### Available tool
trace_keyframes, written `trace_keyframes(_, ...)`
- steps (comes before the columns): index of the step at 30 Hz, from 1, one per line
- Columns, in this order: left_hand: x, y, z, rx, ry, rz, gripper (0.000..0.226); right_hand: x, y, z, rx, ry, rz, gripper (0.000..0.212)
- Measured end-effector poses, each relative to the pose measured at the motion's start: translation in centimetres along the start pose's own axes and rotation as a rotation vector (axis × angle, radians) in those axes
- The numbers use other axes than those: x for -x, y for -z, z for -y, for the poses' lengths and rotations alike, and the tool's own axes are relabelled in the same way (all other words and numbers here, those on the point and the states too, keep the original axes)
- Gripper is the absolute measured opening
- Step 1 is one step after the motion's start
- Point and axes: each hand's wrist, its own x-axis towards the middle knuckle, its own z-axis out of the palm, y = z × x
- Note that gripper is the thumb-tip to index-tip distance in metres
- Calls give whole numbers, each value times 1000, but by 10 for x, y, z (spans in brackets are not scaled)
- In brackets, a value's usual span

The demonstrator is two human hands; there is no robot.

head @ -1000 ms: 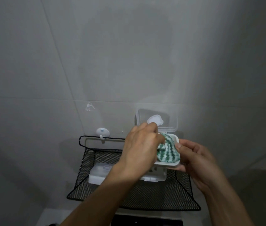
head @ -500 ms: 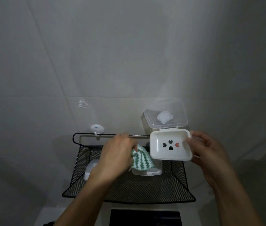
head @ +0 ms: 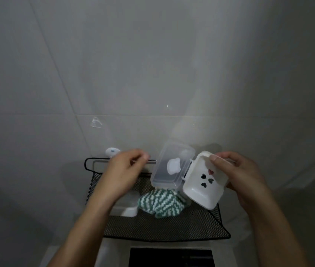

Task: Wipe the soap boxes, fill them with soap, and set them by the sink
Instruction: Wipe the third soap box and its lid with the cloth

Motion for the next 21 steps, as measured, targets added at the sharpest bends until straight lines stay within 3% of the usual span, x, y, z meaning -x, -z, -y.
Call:
trace_keyframes(2, -3, 16, -12, 81, -16, 9, 28, -3, -7, 4, 41, 39, 21, 13)
trace_keyframes(5, -1, 23, -25, 15, -38, 102, 41, -6, -18, 13, 94, 79, 76, 18)
trace_keyframes(8, 2, 19, -28, -23, -58, 76, 21, -9, -27, 22, 113, 116, 97, 21)
trace_keyframes(10, 3, 17, -23, 48, -38, 52, 22, -11, -31, 26, 114, 143, 96, 21)
trace_keyframes(16, 9, 19, -3, 559, 177, -67, 22, -9, -18, 18, -84, 109, 101, 74)
trace_keyframes(18, 12, 17, -1, 777, 247, -89, 25, -8, -11, 6, -267, 22, 141, 71)
trace_keyframes(21, 18, 6, -4, 1032, 308, -48, 22, 2, -16, -15, -565, -152, 346, 53)
